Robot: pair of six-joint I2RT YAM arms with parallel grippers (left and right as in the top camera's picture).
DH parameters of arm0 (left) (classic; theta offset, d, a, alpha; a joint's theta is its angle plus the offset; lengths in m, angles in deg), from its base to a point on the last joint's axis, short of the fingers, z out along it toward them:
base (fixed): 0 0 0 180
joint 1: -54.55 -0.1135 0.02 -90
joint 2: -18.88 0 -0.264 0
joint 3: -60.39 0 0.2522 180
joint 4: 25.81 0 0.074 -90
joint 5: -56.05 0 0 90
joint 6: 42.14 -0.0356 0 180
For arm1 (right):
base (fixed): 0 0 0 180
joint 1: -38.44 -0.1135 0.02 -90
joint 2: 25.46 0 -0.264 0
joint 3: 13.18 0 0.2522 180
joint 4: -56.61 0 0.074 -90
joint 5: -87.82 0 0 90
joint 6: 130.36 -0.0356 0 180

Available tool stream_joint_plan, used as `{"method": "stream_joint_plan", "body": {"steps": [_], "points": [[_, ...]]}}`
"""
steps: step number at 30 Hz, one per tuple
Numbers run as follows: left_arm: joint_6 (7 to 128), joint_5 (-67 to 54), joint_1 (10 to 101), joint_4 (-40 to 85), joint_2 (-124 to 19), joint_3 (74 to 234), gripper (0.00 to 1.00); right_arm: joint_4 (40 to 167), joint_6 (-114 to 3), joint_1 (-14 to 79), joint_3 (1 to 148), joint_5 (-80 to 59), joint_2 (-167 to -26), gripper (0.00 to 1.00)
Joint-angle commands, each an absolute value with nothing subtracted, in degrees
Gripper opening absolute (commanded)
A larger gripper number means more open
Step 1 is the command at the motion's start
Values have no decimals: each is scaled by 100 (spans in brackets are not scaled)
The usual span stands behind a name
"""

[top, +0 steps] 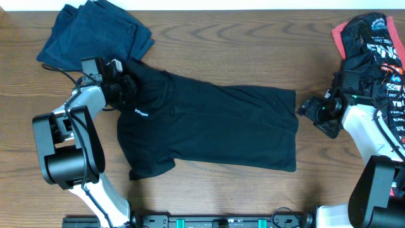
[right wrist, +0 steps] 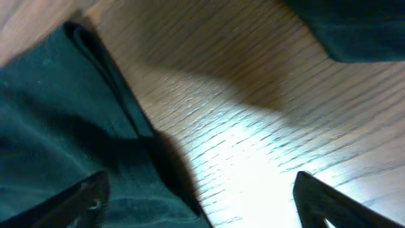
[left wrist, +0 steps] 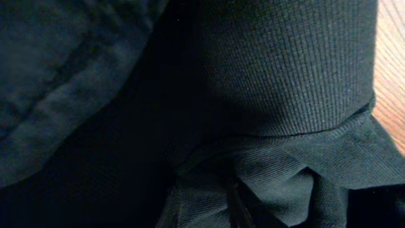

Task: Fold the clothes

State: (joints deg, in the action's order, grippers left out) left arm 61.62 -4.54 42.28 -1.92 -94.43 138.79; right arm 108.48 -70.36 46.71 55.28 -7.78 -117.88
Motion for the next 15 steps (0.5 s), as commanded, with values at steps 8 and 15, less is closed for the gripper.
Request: {"method": "stream_joint_plan", "body": {"steps": [8,15], "points": [[5642,-568,4164,827,-8694,13831,28,10857,-6986,4500,5651,-1122,-11817,96],[4938,-456,4339,1727,-8678,13829,53,10876,-6785,4472,5651,-1320,-11817,97]]}}
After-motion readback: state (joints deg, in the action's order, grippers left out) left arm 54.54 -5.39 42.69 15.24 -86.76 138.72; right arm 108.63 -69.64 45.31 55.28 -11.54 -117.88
